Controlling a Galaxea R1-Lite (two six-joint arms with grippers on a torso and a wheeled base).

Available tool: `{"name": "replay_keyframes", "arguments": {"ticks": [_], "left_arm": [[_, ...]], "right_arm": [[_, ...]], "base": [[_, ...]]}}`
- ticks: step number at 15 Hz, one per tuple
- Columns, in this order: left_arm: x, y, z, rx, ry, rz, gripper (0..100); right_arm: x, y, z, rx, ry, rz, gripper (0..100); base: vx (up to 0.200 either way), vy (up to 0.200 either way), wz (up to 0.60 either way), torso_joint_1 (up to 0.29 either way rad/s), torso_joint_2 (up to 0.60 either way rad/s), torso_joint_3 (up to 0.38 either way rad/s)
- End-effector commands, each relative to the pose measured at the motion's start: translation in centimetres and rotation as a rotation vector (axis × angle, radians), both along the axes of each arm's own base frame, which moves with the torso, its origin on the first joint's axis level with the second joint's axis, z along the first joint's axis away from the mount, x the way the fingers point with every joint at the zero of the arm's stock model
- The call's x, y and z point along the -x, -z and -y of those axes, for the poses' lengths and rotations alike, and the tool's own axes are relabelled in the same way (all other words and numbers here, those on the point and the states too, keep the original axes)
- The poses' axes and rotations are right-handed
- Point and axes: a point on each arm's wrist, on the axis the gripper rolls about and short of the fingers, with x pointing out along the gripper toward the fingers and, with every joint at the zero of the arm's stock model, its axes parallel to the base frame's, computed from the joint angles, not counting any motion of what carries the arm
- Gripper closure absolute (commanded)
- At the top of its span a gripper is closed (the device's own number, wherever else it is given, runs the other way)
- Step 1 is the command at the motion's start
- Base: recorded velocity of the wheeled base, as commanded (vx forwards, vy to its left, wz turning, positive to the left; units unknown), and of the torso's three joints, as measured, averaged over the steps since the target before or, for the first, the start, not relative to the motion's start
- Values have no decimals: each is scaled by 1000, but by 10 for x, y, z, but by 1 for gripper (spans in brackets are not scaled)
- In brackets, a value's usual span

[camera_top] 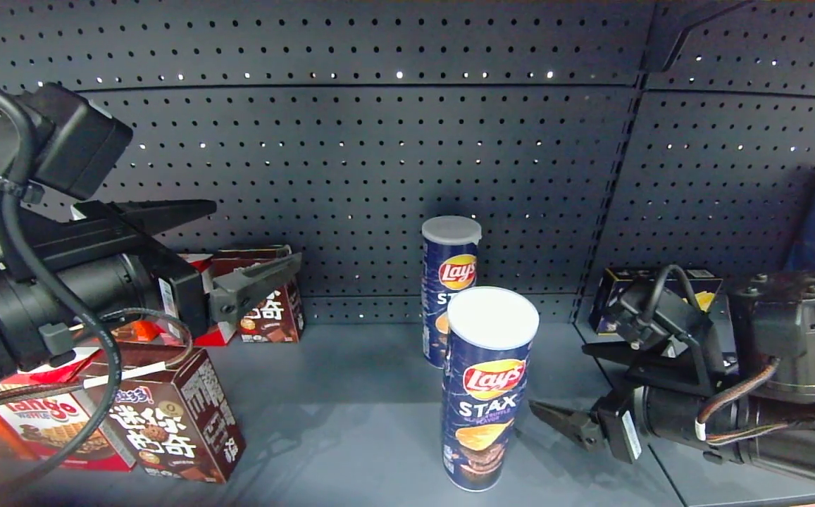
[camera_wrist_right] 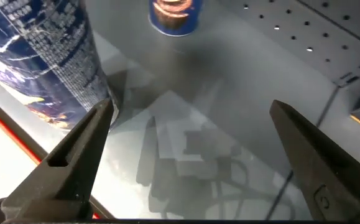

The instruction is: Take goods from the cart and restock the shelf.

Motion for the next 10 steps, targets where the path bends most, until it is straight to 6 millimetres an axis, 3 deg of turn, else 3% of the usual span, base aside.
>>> {"name": "replay_keyframes", "arguments": {"ticks": [1,10], "left_arm": [[-1,0,0,1,-1,0,0],[-4,1,-7,0,-36,0,0]], "right_arm": [[-3,5,-6,12,-11,-17,0],[-5,10,-20,31,-45,-32,0]], "base": [[0,0,0,0,0,0],[0,0,0,0,0,0]]}}
